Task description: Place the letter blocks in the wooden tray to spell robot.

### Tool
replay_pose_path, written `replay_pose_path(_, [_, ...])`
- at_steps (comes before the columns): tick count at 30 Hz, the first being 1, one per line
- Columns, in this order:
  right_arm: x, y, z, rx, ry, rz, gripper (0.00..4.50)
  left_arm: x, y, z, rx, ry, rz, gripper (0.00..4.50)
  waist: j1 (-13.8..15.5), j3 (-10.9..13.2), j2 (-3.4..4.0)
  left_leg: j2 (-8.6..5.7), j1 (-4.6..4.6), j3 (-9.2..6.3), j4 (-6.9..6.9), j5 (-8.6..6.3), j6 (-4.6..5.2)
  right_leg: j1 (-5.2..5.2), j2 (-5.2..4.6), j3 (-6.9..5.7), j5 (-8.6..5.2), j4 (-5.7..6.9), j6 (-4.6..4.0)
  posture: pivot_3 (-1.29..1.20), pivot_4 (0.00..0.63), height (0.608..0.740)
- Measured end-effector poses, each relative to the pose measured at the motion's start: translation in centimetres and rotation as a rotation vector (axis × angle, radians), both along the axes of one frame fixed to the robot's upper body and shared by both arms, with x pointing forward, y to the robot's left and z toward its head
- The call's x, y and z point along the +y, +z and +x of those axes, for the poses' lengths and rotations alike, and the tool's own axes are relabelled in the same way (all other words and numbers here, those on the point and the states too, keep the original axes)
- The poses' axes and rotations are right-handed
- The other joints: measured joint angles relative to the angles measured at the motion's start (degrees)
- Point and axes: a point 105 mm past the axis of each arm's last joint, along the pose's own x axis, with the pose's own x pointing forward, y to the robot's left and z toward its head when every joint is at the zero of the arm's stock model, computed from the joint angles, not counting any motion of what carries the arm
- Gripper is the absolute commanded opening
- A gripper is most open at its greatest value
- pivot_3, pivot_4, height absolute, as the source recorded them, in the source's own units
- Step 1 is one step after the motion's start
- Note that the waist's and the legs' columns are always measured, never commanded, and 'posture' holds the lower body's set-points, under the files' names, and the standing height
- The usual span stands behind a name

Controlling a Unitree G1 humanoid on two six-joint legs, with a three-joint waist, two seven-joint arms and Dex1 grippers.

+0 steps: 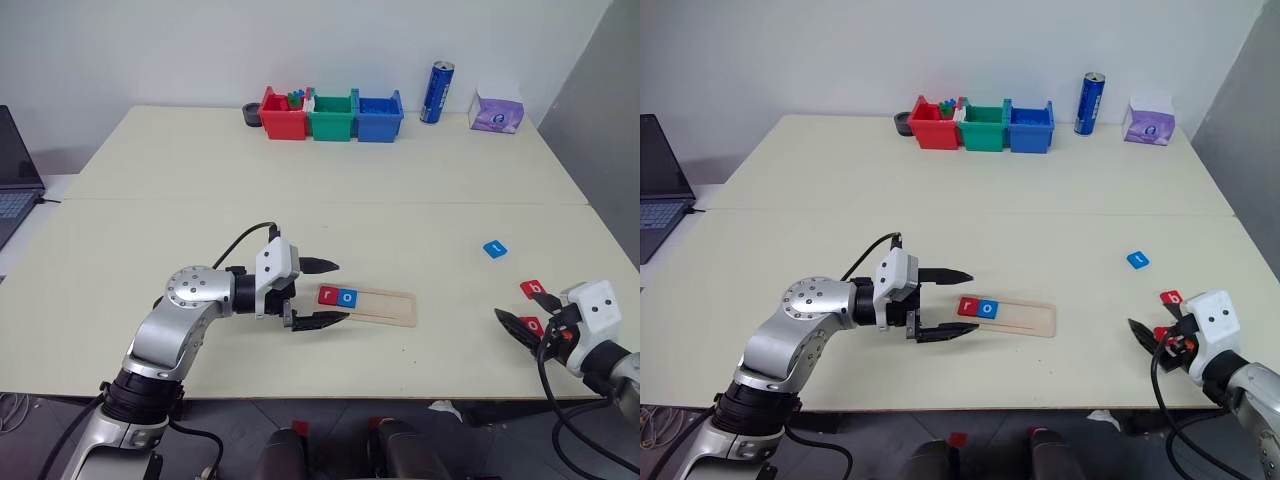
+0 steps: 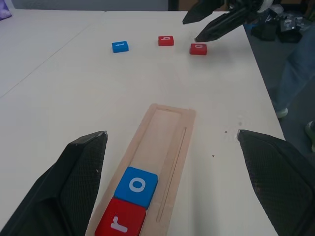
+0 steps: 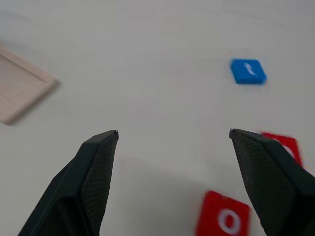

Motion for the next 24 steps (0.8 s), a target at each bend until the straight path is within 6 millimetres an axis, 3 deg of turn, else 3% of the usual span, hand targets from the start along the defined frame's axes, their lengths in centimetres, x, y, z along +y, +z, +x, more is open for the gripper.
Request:
replay_pose_path(11, [-2.3, -0.1, 4.1, 0.013, -0.109, 0.039, 3.86, -0.5, -0.1, -0.2, -0.001, -0.016, 0.000, 4.45, -0.10, -0.01, 0.10, 0.01, 0.01, 0.00, -0.02, 0.00, 0.00, 0.00, 0.05, 0.02, 0.01, -0.01, -0.01, 0.00, 0.150, 0.740])
replay_pose_path(24, [-3.5, -1.2, 5.0, 0.093, -0.173, 0.091, 3.86, -0.4, -0.2, -0.4, -0.003, -0.020, 0.002, 4.45, -0.08, -0.01, 0.10, 0.01, 0.01, 0.00, -0.02, 0.00, 0.00, 0.00, 0.02, 0.02, 0.01, -0.02, -0.01, 0.00, 0.150, 0.740])
